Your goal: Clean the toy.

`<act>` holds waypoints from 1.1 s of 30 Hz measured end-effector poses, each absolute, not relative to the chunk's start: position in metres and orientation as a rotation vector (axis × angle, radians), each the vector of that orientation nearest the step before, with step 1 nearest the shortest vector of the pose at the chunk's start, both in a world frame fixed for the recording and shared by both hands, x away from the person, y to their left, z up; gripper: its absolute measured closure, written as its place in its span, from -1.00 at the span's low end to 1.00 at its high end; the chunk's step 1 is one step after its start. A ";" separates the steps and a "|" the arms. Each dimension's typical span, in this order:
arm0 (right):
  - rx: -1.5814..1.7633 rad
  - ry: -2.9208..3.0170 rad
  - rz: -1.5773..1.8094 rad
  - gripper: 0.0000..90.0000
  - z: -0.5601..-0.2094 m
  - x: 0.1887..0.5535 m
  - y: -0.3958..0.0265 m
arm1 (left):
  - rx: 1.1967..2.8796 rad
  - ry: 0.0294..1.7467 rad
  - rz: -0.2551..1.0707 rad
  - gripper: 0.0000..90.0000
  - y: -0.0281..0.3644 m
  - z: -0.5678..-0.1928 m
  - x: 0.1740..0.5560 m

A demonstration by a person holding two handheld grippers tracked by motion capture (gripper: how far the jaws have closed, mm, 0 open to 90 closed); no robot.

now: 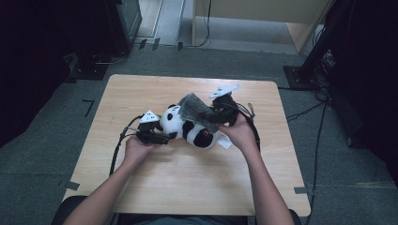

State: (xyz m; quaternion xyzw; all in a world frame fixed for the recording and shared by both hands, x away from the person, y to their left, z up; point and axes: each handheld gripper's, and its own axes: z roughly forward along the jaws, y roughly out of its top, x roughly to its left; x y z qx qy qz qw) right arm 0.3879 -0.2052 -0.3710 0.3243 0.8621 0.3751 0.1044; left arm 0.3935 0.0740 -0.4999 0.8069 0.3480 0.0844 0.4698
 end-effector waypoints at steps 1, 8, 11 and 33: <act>0.915 2.583 1.064 0.52 -0.372 0.390 -0.196 | 1.976 0.853 0.205 -0.72 0.074 -0.500 0.394; 0.886 2.702 1.008 0.34 -0.387 0.398 -0.173 | 1.983 0.861 0.204 -0.58 0.075 -0.499 0.393; 0.906 2.656 1.049 0.26 -0.382 0.396 -0.177 | 1.974 0.870 0.201 -0.48 0.074 -0.498 0.393; 1.109 2.564 0.915 0.58 -0.392 0.419 -0.204 | 1.953 0.886 0.199 -0.39 0.072 -0.498 0.391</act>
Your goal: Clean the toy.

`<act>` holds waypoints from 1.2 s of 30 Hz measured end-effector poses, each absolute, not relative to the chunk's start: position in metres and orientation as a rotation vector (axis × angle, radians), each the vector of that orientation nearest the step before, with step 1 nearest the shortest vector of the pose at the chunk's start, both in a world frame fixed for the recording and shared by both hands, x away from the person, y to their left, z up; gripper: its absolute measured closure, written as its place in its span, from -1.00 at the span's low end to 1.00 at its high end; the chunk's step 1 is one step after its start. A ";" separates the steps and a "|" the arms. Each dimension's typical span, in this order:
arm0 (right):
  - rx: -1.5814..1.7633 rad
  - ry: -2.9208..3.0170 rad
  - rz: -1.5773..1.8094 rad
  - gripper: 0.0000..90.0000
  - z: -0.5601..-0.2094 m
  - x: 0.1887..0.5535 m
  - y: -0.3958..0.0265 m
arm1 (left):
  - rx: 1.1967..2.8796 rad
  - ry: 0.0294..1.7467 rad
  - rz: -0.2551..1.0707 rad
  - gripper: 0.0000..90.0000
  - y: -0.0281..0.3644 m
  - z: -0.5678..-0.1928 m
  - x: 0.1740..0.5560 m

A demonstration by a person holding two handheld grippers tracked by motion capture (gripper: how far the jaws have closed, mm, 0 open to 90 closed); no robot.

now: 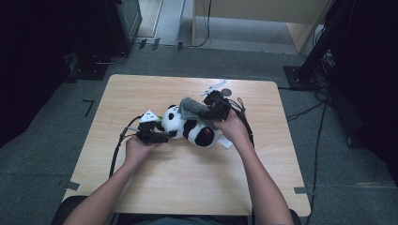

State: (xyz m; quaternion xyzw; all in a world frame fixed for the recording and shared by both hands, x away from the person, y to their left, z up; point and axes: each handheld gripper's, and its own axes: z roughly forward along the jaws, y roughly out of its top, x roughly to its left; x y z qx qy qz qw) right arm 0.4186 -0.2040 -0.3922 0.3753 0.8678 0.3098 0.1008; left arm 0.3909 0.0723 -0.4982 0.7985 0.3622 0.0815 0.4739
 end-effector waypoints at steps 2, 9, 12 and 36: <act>1.166 2.563 0.937 0.58 -0.394 0.421 -0.213 | 1.952 0.884 0.198 -0.40 0.073 -0.499 0.391; 1.238 2.484 1.038 0.58 -0.381 0.418 -0.235 | 1.940 0.885 0.192 -0.41 0.074 -0.500 0.392; 1.196 2.450 1.178 0.57 -0.362 0.409 -0.227 | 1.940 0.887 0.195 -0.41 0.074 -0.499 0.391; 1.118 2.624 0.873 0.54 -0.391 0.419 -0.102 | 1.941 0.913 0.232 -0.41 0.071 -0.496 0.387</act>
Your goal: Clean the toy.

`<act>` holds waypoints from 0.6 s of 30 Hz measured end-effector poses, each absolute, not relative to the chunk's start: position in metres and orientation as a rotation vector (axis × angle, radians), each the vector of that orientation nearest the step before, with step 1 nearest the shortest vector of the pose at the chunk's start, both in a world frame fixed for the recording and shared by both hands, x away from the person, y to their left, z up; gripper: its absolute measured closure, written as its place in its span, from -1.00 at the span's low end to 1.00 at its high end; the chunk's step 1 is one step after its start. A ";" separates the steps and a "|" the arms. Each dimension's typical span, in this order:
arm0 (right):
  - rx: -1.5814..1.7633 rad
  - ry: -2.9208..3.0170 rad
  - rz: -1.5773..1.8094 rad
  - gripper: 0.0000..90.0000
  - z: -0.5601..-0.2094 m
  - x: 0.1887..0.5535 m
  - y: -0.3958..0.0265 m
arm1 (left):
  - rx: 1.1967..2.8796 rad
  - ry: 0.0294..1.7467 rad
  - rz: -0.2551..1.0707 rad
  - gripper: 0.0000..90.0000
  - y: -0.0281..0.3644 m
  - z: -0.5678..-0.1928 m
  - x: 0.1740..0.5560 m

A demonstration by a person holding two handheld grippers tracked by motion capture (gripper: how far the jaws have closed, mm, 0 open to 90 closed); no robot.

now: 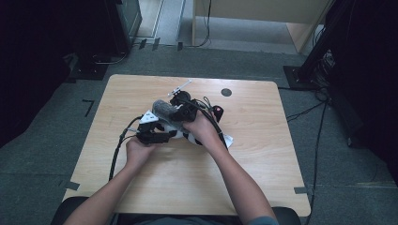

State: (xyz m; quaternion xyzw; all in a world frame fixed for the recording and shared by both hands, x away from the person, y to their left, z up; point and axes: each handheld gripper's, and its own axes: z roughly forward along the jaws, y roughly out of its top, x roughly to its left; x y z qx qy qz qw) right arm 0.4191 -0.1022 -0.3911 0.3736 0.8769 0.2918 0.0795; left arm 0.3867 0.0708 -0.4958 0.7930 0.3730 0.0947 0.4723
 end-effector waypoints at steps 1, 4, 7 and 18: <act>1.107 2.616 0.867 0.54 -0.391 0.419 -0.104 | 1.941 0.913 0.232 -0.41 0.071 -0.496 0.387; 1.107 2.608 0.867 0.53 -0.390 0.420 -0.108 | 1.932 0.915 0.222 -0.41 0.071 -0.496 0.387; 1.108 2.603 0.870 0.52 -0.387 0.422 -0.117 | 1.933 0.910 0.222 -0.41 0.070 -0.497 0.387; 1.173 2.551 0.905 0.56 -0.373 0.427 -0.147 | 1.930 0.900 0.221 -0.42 0.071 -0.498 0.388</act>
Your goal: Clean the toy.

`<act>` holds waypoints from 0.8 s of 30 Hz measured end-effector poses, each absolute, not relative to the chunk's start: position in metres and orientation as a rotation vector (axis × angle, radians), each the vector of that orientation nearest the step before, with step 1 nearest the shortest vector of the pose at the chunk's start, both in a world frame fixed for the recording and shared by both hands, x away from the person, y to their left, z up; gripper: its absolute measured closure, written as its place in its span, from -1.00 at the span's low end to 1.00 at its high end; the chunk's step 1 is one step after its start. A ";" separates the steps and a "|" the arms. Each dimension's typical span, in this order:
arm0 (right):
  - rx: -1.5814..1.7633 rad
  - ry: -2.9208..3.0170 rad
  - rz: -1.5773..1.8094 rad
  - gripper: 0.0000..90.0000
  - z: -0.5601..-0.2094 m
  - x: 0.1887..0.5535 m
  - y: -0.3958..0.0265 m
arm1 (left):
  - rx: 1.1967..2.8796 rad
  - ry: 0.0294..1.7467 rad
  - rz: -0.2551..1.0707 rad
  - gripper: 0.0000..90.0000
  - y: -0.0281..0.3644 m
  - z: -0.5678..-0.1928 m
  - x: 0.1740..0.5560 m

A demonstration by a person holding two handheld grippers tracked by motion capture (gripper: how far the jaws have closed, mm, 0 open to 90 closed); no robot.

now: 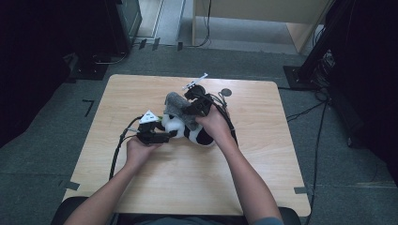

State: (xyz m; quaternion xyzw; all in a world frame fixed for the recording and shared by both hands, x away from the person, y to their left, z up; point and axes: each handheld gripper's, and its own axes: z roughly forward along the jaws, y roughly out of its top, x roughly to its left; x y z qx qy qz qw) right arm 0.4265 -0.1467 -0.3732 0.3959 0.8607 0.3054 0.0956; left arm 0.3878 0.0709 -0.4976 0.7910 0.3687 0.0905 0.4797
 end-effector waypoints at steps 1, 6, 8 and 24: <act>1.173 2.551 0.905 0.56 -0.373 0.427 -0.147 | 1.930 0.900 0.221 -0.42 0.071 -0.498 0.388; 1.220 2.504 0.937 0.57 -0.360 0.426 -0.162 | 1.927 0.900 0.221 -0.42 0.071 -0.498 0.388; 1.231 2.506 0.960 0.58 -0.357 0.424 -0.163 | 1.931 0.899 0.222 -0.42 0.071 -0.498 0.388; 1.118 2.682 0.868 0.58 -0.385 0.414 -0.087 | 1.959 0.885 0.264 -0.45 0.069 -0.495 0.384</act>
